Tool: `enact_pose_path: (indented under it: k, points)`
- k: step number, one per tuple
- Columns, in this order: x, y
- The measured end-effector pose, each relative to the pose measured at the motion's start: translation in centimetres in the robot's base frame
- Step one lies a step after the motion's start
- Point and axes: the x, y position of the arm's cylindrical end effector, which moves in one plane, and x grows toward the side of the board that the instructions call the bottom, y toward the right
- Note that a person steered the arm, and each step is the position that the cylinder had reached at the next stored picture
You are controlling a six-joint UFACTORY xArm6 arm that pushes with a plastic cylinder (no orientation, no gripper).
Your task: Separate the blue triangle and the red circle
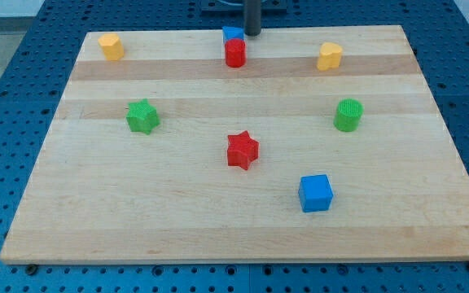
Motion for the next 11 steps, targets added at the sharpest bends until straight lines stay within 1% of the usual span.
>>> enact_pose_path:
  k: [1,2,4,6,8,11]
  points:
    - [2.0,1.3]
    - [5.3,1.8]
    - [5.3,0.7]
    - [5.3,-2.5]
    - [5.3,-3.4]
    - [7.0,-7.9]
